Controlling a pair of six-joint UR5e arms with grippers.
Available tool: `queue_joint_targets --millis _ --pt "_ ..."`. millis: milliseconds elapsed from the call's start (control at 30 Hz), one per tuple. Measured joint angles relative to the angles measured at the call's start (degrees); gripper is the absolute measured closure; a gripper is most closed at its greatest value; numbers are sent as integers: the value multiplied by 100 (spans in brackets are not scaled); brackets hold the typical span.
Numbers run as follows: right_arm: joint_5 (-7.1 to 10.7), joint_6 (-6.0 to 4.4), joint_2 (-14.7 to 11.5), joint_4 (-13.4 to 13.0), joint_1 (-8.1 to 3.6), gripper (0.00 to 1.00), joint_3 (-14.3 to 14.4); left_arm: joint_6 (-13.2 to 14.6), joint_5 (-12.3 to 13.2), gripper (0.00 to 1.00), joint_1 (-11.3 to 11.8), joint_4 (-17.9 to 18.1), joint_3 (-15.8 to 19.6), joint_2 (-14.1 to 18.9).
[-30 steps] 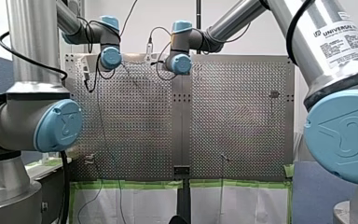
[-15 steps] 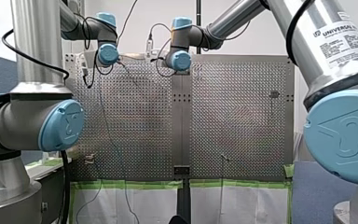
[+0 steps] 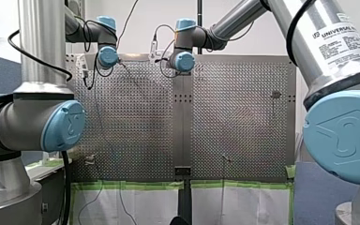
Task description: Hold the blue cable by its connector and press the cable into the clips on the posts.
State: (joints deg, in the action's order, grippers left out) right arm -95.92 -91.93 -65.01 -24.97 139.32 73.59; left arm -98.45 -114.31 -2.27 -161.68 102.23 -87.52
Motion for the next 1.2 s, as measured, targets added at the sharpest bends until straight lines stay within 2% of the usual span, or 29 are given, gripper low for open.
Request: queue_joint_targets --millis 433,700,1200 --pt "17 8 10 0 -13 100 1 -25 164 100 184 -2 -65 -6" --pt "46 41 10 7 18 100 -8 -33 254 100 212 -33 -83 -5" --pt "62 33 17 -2 -96 100 -23 -34 421 100 350 -20 -204 -65"
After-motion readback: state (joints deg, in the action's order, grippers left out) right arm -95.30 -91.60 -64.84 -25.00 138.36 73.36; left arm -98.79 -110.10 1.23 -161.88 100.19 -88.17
